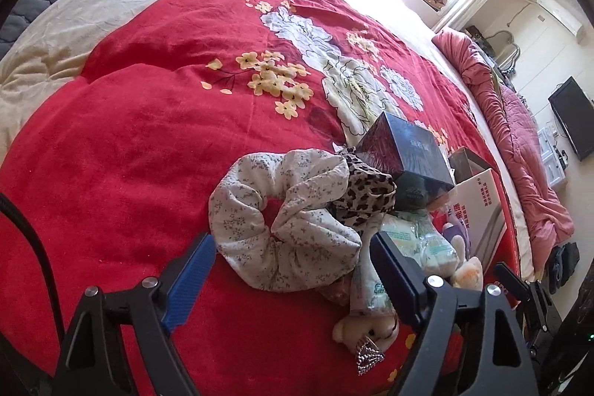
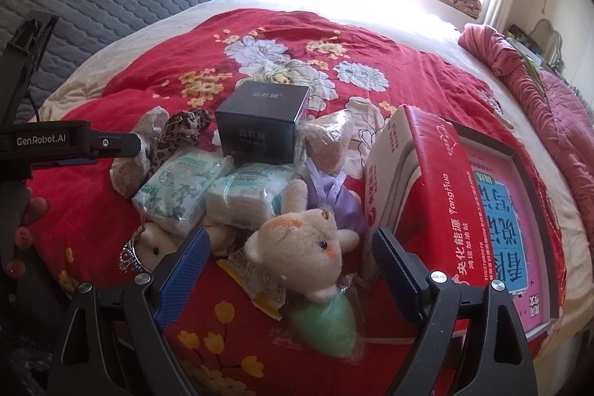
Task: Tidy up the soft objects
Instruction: 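Lower the left gripper onto the white floral scrunchie and close, then carry the scrunchie in the left gripper while the right gripper holds the plush bear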
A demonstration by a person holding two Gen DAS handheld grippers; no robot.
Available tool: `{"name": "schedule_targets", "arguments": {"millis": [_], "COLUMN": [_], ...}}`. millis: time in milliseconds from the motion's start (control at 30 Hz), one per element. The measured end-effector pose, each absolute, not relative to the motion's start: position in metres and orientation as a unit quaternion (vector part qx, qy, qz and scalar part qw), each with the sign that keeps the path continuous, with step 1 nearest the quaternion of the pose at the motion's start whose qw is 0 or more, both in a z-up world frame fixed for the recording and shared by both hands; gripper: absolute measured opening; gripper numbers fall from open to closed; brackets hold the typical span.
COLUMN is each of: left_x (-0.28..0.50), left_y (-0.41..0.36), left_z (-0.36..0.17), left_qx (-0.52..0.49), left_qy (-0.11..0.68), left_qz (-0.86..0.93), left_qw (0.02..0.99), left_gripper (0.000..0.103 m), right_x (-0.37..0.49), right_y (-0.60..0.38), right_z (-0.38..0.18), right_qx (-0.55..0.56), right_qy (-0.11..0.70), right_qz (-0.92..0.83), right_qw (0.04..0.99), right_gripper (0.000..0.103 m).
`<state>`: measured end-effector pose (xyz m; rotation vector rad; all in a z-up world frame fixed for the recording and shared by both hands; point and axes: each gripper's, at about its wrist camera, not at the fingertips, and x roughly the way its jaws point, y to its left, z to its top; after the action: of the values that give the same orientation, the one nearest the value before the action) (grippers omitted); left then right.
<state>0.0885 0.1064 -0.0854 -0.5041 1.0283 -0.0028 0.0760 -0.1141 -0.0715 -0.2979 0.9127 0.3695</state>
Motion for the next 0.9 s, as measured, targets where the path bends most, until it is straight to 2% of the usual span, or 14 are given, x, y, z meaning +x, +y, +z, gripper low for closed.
{"name": "schedule_targets", "arguments": {"millis": [200,267,300,367,400,467,533,700,900], "left_x": [0.093,0.095,0.096,0.099,0.101,0.104,0.107,0.102,0.088], "left_y": [0.114,0.116,0.116,0.116,0.116,0.114,0.111,0.109,0.108], "left_z": [-0.093,-0.094,-0.095,-0.097,-0.098,-0.101,-0.103,-0.100,-0.077], "left_qx": [-0.263,-0.266,-0.268,-0.275,-0.275,-0.274,-0.271,-0.258,-0.225], "left_qy": [0.483,0.481,0.481,0.481,0.482,0.486,0.485,0.474,0.437], "left_qz": [-0.017,-0.016,-0.020,-0.029,-0.034,-0.047,-0.059,-0.061,-0.046], "left_qw": [0.835,0.835,0.835,0.832,0.831,0.829,0.829,0.840,0.870], "left_gripper": [0.073,0.068,0.066,0.058,0.054,0.033,0.020,0.014,0.013], "right_x": [0.081,0.082,0.083,0.086,0.088,0.089,0.089,0.087,0.083], "right_y": [-0.103,-0.106,-0.106,-0.109,-0.111,-0.113,-0.115,-0.128,-0.140], "right_z": [-0.091,-0.094,-0.094,-0.092,-0.091,-0.090,-0.087,-0.072,-0.055], "right_qx": [-0.198,-0.200,-0.205,-0.198,-0.193,-0.189,-0.183,-0.144,-0.102], "right_qy": [0.444,0.441,0.436,0.433,0.432,0.426,0.422,0.403,0.383], "right_qz": [0.172,0.171,0.165,0.172,0.172,0.171,0.171,0.168,0.170], "right_qw": [0.856,0.858,0.860,0.862,0.864,0.868,0.872,0.888,0.902], "right_gripper": [0.086,0.070,0.067,0.052,0.052,0.048,0.048,0.047,0.047]}}
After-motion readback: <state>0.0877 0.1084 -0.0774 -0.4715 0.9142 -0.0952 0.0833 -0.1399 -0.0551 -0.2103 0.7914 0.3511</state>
